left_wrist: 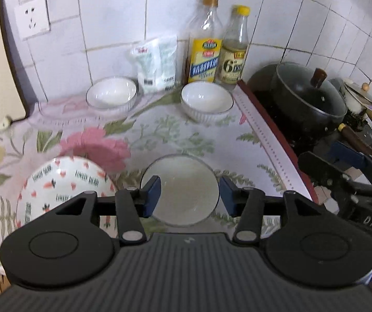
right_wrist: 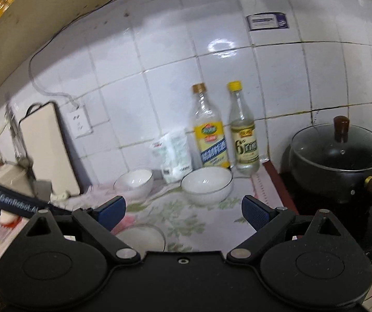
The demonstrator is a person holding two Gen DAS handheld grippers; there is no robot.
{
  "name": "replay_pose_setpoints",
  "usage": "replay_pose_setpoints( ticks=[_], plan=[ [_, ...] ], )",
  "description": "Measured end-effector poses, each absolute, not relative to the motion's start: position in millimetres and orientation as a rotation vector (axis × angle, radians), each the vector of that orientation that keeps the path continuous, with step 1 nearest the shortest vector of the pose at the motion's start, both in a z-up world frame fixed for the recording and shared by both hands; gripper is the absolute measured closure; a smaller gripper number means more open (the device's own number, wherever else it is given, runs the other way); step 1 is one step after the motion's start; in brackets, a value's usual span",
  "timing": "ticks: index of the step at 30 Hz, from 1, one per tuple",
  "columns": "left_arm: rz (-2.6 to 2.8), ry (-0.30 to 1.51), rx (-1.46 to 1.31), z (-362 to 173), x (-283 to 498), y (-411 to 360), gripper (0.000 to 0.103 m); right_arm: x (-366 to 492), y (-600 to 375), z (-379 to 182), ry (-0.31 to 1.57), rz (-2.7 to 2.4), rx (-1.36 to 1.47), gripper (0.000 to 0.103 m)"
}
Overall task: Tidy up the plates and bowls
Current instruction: 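Move both grippers to the white bowl by the bottles and grasp its rim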
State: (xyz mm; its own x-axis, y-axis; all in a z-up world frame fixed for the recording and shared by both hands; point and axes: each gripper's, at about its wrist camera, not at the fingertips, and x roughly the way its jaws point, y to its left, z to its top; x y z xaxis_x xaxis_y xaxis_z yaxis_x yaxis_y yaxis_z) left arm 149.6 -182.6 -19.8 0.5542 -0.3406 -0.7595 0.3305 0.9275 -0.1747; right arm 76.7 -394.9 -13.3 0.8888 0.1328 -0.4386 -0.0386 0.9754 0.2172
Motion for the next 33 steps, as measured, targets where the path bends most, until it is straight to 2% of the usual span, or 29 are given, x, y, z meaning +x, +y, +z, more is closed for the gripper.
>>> replay_pose_setpoints(
  ticks=[6,11,18,29,33],
  plan=[
    [-0.394,0.857,-0.009,-16,170,-190,0.048,99,-417,-12,0.456,0.167,0.289,0.005],
    [-0.404,0.835,0.008,-25,197,-199,0.042,121,-410,-13,0.45,0.158,0.144,0.005],
    [-0.37,0.837,0.052,-49,234,-212,0.041,172,-417,-34,0.516,0.1,0.187,0.007],
    [-0.402,0.829,-0.02,-83,299,-224,0.041,255,-421,-80,0.646,0.032,0.338,0.028],
    [-0.42,0.871,-0.013,-102,327,-239,0.041,289,-429,-99,0.736,-0.078,0.384,0.048]
  ],
)
